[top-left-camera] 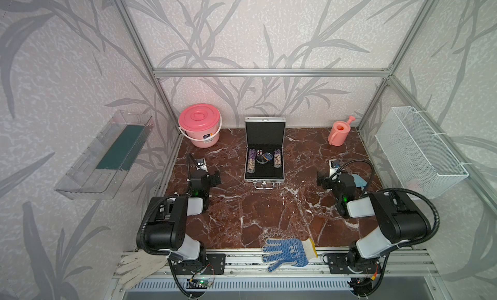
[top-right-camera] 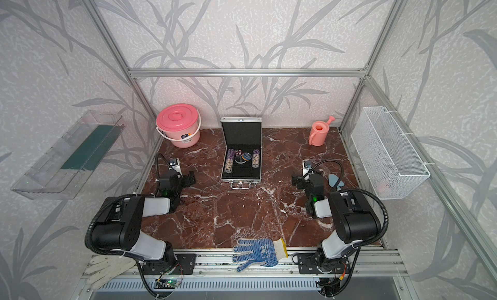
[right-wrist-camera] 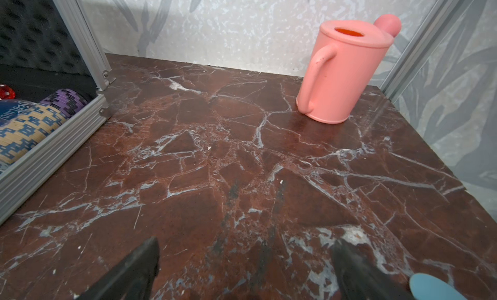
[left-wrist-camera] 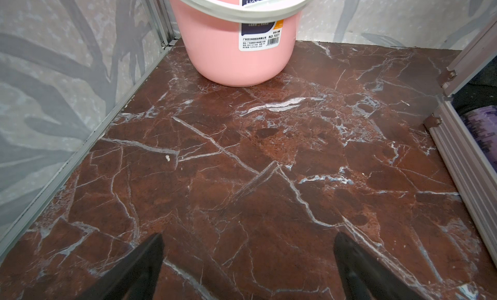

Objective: Open the poker set cases
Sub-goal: Reset both arms

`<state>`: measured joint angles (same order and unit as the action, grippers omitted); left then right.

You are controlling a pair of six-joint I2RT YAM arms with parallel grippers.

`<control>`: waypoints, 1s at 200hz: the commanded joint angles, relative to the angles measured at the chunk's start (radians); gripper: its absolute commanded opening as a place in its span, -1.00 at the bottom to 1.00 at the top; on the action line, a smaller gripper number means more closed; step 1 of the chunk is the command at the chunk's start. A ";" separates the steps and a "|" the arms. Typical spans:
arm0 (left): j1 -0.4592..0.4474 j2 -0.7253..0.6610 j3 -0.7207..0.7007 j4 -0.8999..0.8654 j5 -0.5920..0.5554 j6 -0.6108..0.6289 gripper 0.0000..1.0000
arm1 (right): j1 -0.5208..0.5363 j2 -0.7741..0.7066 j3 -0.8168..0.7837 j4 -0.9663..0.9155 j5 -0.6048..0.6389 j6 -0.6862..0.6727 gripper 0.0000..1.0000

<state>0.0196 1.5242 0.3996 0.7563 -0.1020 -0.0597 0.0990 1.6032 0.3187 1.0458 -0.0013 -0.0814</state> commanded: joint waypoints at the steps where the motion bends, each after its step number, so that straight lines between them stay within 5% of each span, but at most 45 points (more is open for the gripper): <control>1: 0.002 -0.007 0.019 0.017 0.008 0.017 0.98 | -0.004 -0.020 0.017 0.001 -0.024 0.002 0.98; 9: 0.002 -0.009 0.019 0.017 0.008 0.018 0.98 | -0.007 -0.016 0.017 0.003 0.129 0.063 0.98; 24: 0.001 -0.009 0.019 0.017 0.008 0.017 0.98 | -0.022 -0.018 0.031 -0.022 -0.189 -0.041 0.93; 43: 0.002 -0.009 0.019 0.017 0.008 0.017 0.98 | -0.021 -0.015 0.005 0.026 0.095 0.071 0.99; 60: 0.002 -0.009 0.020 0.017 0.009 0.018 0.98 | -0.021 -0.013 0.010 0.029 -0.211 -0.047 0.90; 78: 0.001 -0.009 0.019 0.017 0.009 0.018 0.98 | -0.018 -0.013 0.006 0.033 0.019 0.038 0.98; 93: 0.001 -0.008 0.019 0.017 0.010 0.018 0.98 | -0.044 -0.011 0.012 0.023 -0.255 -0.035 0.92; 111: 0.002 -0.009 0.019 0.017 0.009 0.017 0.98 | -0.022 -0.015 0.008 0.026 0.031 0.047 0.98; 127: 0.002 -0.009 0.019 0.017 0.009 0.017 0.98 | -0.046 -0.011 0.004 0.042 -0.268 -0.040 1.00; 145: 0.002 -0.008 0.019 0.017 0.010 0.018 0.98 | -0.014 -0.010 -0.014 0.077 0.040 0.039 0.98; 159: 0.001 -0.008 0.019 0.016 0.009 0.017 0.98 | -0.048 -0.015 0.003 0.035 -0.303 -0.049 0.90; 179: 0.002 -0.009 0.019 0.016 0.010 0.017 0.99 | -0.029 -0.008 -0.025 0.095 0.056 0.061 0.98; 193: 0.002 -0.008 0.019 0.017 0.008 0.017 0.98 | -0.078 -0.012 0.002 0.048 -0.304 -0.014 0.94; 200: 0.002 -0.009 0.019 0.016 0.008 0.017 0.98 | -0.039 -0.016 0.015 0.014 -0.240 -0.039 0.98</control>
<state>0.0200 1.5242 0.4000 0.7563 -0.1013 -0.0597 0.0479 1.6020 0.3107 1.0752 -0.1471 -0.0742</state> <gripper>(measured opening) 0.992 0.974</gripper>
